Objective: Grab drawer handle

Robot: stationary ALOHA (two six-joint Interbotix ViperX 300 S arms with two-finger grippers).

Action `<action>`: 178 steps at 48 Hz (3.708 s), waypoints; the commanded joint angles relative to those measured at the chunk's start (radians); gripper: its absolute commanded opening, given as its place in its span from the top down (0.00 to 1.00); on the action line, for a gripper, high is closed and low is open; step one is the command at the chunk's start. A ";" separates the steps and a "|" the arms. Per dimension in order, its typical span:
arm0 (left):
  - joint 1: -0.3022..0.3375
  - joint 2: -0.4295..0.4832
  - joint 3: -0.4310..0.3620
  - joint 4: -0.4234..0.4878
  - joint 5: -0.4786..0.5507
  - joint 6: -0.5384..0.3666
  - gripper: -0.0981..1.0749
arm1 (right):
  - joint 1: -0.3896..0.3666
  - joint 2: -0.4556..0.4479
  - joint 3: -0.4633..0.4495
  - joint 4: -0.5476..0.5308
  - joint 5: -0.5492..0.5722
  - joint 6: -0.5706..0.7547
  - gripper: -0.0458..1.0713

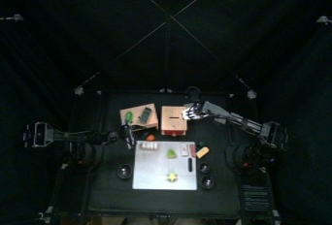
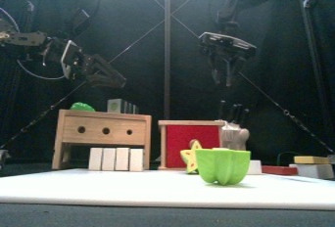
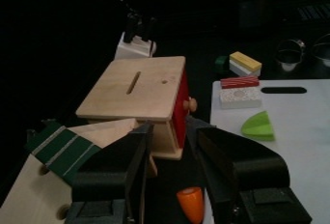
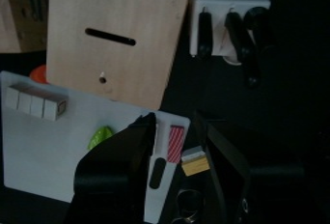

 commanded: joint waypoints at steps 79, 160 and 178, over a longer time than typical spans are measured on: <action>0.233 0.557 -0.873 -0.681 0.598 -0.011 0.43 | 0.503 0.153 0.523 -1.028 -0.471 1.071 0.28; 0.291 0.650 -0.896 -0.726 0.764 -0.012 0.54 | 0.324 0.380 0.281 -0.848 -0.466 1.071 0.17; 0.290 0.650 -0.896 -0.726 0.765 -0.012 0.54 | 0.319 0.391 0.252 -0.808 -0.436 1.072 0.35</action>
